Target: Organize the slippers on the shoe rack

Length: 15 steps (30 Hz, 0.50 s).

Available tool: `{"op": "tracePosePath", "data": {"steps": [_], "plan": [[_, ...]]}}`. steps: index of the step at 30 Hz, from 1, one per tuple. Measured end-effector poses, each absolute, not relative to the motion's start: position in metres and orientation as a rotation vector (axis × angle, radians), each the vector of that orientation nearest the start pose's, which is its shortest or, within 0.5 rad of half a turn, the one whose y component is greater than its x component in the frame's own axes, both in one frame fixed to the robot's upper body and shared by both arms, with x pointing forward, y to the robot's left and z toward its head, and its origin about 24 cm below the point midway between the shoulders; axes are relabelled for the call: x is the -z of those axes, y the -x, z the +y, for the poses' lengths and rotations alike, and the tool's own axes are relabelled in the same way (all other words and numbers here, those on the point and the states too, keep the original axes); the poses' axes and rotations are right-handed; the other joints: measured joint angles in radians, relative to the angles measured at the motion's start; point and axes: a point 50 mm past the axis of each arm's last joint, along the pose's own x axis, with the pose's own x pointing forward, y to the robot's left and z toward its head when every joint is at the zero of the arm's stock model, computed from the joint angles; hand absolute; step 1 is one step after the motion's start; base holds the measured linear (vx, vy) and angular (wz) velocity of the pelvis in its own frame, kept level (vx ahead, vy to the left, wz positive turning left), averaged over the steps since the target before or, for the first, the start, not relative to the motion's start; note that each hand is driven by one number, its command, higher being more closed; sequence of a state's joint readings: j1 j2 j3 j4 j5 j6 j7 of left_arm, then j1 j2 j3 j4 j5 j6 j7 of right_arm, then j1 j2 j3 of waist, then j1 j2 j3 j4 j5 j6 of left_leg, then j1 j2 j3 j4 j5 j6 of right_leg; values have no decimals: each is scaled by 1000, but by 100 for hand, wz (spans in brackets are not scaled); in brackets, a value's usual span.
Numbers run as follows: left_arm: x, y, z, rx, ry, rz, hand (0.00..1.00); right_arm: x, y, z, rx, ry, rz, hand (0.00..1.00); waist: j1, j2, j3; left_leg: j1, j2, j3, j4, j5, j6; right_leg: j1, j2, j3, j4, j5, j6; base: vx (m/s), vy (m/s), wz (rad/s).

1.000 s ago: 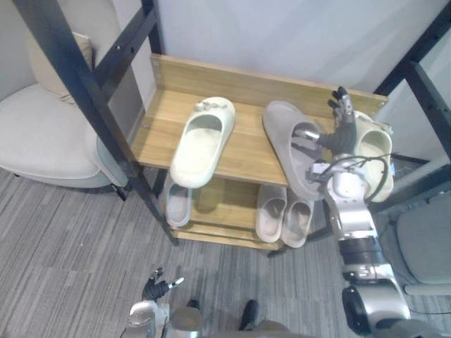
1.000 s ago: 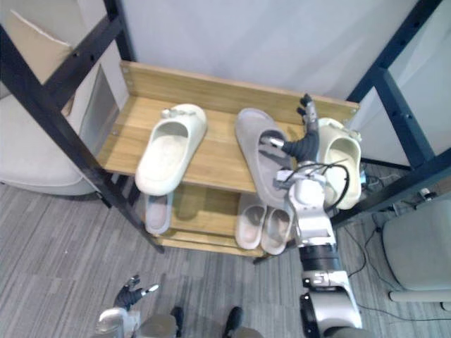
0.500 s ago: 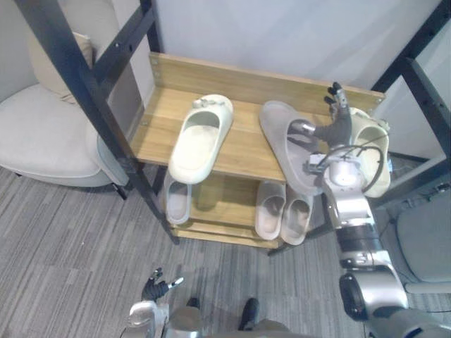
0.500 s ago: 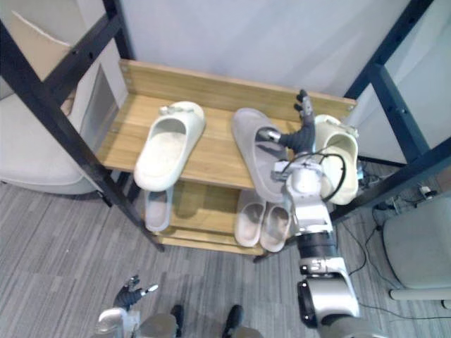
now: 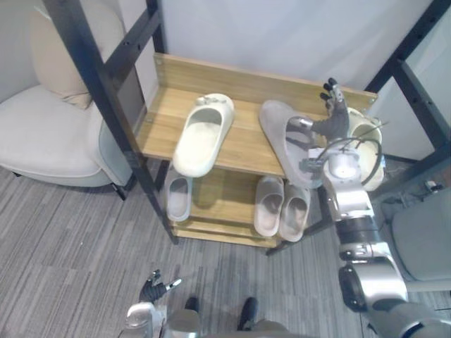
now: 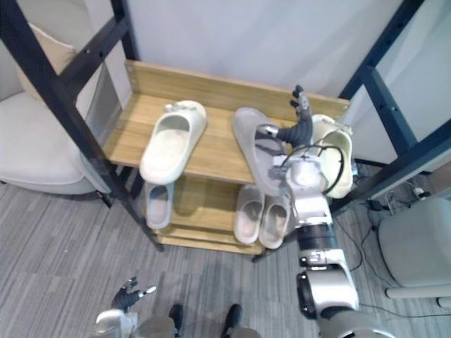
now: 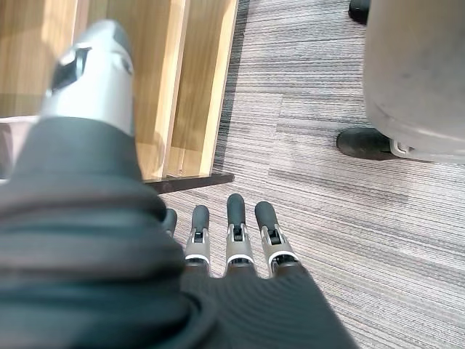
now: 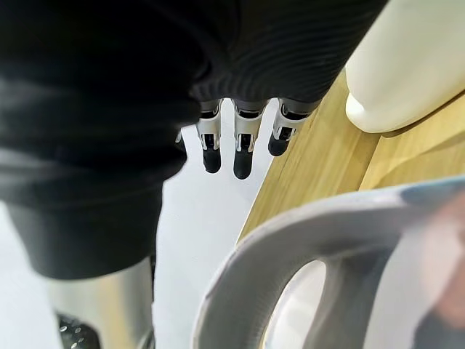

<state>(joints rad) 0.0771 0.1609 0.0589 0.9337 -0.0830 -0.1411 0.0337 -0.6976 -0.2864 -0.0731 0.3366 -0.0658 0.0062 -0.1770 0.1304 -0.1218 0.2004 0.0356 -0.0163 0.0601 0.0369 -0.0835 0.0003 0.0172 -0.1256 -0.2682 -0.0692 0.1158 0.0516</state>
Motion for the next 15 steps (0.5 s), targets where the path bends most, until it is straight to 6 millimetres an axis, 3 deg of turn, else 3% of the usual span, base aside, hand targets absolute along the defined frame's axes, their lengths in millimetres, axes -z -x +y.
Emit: {"op": "tracePosePath", "data": {"steps": [9, 15], "plan": [[139, -120, 230, -207, -79, 888, 0, -196, -373, -198, 206, 323, -344, 0, -7, 0, 0, 2, 2, -1, -5, 6, -3, -2, 3, 2, 3, 0, 0, -6, 0, -1], [149, -87, 235, -217, -96, 1002, 0, -197, -379, -198, 215, 327, -311, 0, -5, 0, 0, 1, 2, 2, -32, 24, -4, -20, 4, 3, 9, 3, -4, -7, -1, -2]]}}
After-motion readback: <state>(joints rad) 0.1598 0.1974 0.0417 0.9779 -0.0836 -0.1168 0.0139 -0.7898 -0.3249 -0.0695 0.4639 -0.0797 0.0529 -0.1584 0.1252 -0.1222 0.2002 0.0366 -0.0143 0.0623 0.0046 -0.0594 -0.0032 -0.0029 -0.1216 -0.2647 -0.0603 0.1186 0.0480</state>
